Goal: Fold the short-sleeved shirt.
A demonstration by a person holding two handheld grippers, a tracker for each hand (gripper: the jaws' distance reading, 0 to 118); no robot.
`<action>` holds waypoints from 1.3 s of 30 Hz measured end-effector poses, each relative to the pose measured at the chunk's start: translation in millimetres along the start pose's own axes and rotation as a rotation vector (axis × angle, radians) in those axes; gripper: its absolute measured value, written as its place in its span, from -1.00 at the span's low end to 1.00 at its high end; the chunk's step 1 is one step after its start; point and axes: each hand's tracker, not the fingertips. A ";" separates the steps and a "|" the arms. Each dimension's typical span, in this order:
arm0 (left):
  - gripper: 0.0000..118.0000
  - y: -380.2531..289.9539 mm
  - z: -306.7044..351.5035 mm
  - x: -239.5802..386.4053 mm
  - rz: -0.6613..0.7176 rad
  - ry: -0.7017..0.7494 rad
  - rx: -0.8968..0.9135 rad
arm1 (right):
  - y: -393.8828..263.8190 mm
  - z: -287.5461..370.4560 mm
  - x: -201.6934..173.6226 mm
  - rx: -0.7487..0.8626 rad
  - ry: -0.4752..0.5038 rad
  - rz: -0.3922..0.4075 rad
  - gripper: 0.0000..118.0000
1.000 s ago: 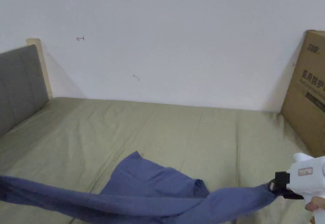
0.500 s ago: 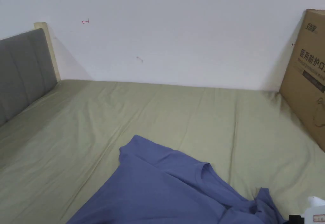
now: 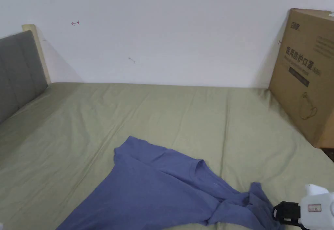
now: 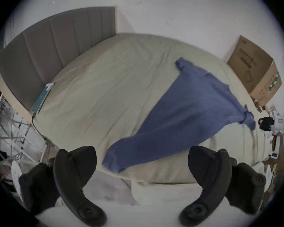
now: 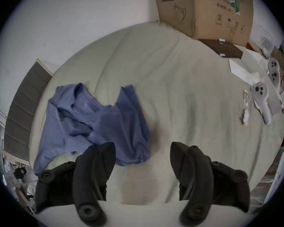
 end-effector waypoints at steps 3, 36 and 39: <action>0.92 11.0 15.6 19.9 -0.043 -0.065 0.074 | 1.4 27.1 -12.7 0.065 0.052 0.034 0.23; 0.73 -64.6 -55.7 -63.6 0.216 -0.063 -0.048 | -70.0 -7.9 -124.7 -0.056 0.181 0.209 -1.00; -0.94 -63.0 -71.6 -61.6 0.215 -0.064 -0.082 | -71.0 -13.2 -134.7 -0.074 0.181 0.222 -1.00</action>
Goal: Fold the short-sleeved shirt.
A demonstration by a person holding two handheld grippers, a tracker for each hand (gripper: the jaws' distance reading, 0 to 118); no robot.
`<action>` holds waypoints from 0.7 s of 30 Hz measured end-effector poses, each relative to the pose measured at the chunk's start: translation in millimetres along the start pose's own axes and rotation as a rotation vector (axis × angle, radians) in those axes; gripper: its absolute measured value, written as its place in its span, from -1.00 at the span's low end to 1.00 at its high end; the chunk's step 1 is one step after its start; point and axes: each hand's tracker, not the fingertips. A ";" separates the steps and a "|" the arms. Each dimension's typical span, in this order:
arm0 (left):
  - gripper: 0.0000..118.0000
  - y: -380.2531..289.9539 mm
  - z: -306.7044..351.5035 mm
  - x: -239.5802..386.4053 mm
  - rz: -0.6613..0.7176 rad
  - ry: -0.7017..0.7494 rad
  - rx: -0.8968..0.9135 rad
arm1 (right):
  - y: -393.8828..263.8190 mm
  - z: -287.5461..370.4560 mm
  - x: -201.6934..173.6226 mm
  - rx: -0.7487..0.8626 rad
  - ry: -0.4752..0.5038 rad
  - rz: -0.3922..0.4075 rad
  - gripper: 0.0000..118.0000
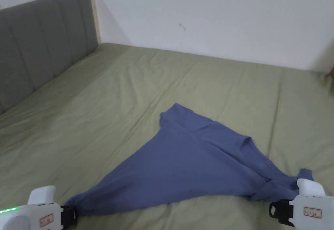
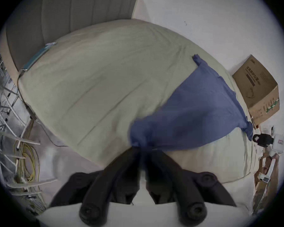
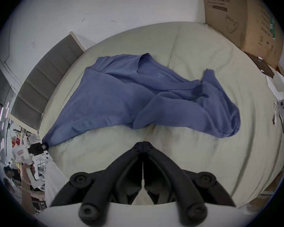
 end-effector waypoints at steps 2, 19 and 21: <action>-0.95 1.9 1.0 4.4 -0.010 0.000 -0.012 | 0.8 -2.6 -5.4 -0.011 0.004 0.009 -1.00; -0.95 26.2 45.9 44.3 -0.201 0.031 0.094 | 133.7 -41.1 -65.4 0.020 0.105 0.185 -1.00; -0.95 28.6 43.6 45.7 -0.198 0.045 0.084 | 168.6 -59.3 -82.2 0.039 0.083 0.255 -1.00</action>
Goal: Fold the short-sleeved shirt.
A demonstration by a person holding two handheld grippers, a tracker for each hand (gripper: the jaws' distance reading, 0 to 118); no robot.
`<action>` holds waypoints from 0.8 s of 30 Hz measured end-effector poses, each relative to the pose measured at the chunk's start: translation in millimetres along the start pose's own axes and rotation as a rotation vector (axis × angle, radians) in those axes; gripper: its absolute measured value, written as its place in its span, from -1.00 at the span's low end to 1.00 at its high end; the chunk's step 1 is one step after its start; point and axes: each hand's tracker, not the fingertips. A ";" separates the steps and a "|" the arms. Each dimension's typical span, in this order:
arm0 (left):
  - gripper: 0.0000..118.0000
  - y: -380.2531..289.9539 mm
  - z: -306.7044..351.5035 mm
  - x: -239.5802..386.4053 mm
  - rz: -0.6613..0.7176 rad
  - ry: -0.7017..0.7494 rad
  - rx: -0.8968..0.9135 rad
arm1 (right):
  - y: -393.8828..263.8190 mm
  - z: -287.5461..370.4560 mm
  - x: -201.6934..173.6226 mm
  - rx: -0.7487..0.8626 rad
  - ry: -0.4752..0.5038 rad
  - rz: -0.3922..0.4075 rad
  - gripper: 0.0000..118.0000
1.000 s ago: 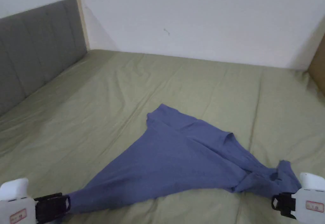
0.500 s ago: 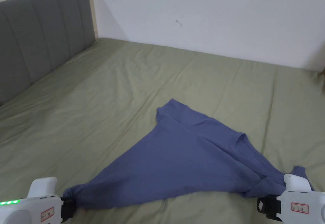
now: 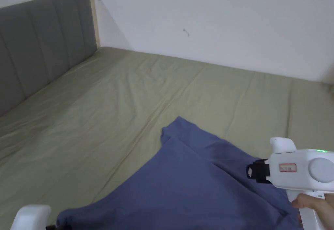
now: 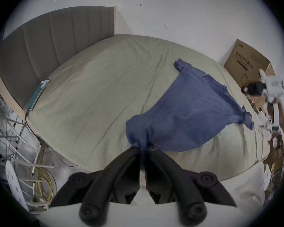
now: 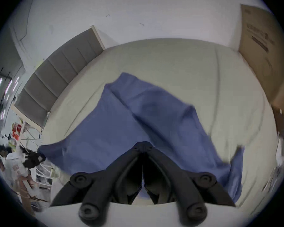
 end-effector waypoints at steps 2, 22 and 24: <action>-0.95 2.2 -3.8 2.6 -0.011 0.030 -0.007 | 36.1 -25.7 -4.7 0.004 0.011 0.036 -1.00; -0.95 32.1 -39.9 4.9 0.011 0.083 -0.097 | 119.1 -219.5 3.6 -0.232 -0.139 0.150 -0.82; -0.95 32.8 -38.7 8.4 -0.001 0.092 -0.101 | 120.3 -213.1 2.6 -0.220 -0.143 0.131 -0.99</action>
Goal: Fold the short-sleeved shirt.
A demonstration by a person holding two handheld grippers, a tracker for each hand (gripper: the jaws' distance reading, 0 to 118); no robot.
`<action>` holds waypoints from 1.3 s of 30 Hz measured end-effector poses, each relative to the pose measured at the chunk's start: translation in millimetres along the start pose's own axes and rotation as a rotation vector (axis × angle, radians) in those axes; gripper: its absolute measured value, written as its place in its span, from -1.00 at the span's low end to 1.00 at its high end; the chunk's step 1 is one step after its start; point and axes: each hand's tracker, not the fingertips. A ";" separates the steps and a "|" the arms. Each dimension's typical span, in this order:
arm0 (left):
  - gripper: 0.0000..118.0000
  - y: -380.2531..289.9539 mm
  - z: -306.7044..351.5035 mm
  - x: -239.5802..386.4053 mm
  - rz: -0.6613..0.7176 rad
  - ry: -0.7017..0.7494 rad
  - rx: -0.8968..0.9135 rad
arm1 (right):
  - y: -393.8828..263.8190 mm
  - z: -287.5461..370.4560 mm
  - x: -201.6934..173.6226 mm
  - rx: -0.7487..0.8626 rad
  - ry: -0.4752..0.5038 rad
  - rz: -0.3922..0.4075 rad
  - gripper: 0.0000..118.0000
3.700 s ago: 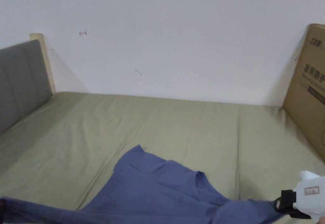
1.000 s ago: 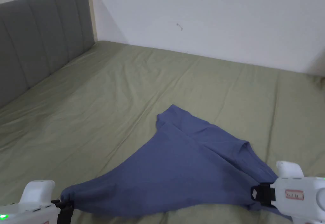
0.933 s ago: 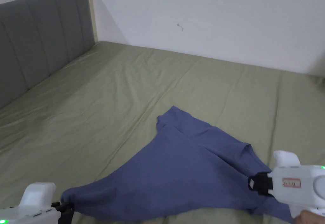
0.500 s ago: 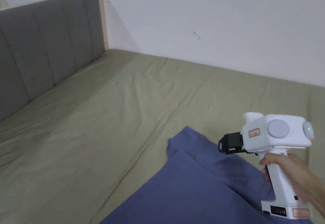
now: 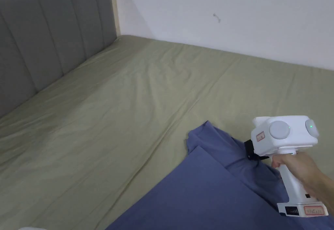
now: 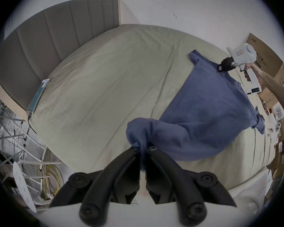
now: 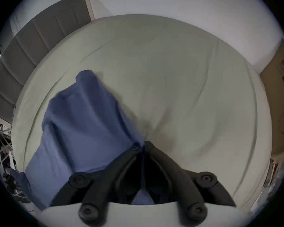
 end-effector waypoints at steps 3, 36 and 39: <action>-0.95 3.0 3.4 1.0 -0.006 0.001 0.007 | -2.9 6.9 -2.6 0.002 0.005 -0.032 -0.99; -0.95 336.5 257.3 125.5 -0.145 0.069 0.908 | -56.4 579.7 161.1 0.982 -0.065 -0.442 -0.99; -0.95 345.3 260.1 138.4 -0.155 0.043 0.900 | -63.9 588.0 165.9 0.998 -0.080 -0.453 -0.99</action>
